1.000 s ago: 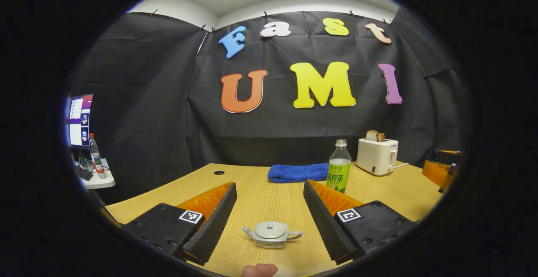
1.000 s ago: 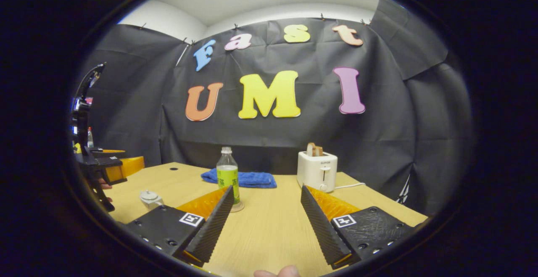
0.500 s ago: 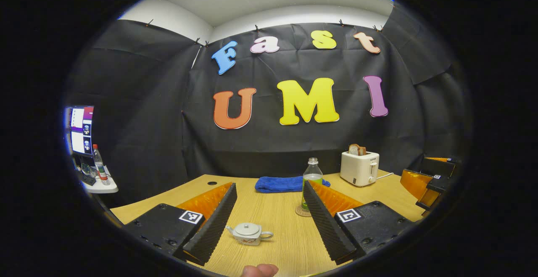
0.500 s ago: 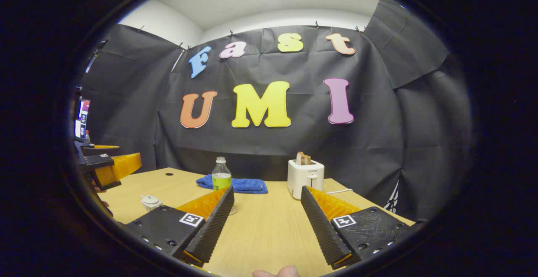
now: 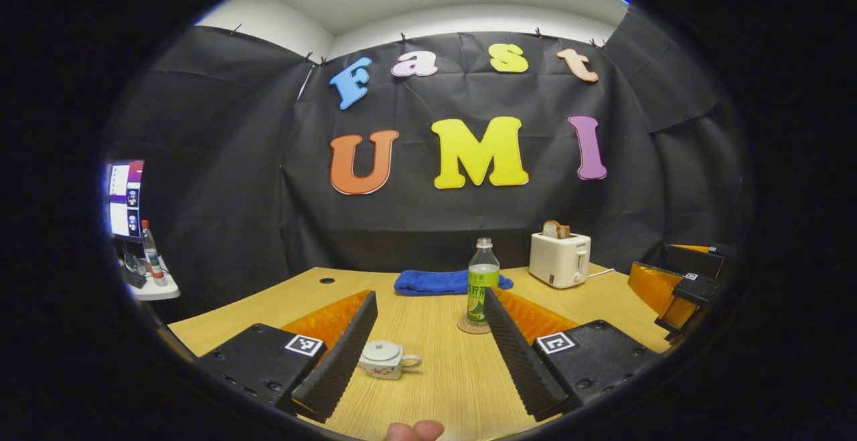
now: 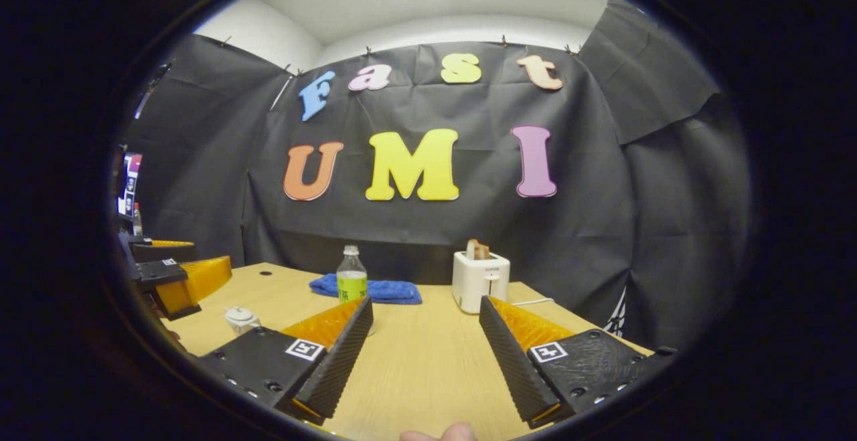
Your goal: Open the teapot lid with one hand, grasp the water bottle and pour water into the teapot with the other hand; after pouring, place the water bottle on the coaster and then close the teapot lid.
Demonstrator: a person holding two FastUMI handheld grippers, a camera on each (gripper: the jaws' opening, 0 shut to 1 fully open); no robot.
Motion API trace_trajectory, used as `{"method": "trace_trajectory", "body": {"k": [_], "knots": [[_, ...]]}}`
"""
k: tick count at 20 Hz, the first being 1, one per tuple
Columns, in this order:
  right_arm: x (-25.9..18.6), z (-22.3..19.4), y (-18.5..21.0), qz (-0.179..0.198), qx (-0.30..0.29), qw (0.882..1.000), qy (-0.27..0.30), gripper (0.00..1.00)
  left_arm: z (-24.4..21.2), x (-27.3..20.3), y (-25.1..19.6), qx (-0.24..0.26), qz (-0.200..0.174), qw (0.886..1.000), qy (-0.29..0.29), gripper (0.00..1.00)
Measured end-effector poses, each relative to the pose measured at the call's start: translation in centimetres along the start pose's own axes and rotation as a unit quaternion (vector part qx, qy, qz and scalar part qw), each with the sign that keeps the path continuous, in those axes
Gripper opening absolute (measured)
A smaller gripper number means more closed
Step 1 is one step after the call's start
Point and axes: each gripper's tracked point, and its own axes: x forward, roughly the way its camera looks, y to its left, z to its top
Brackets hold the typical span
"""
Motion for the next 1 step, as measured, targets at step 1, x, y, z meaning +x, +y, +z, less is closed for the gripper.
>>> {"method": "trace_trajectory", "body": {"k": [1], "knots": [[-0.04,0.05,0.21,0.001,0.001,1.000,-0.001,0.95,0.14,-0.14,0.15,0.001,0.000,1.000,-0.002,0.99]]}}
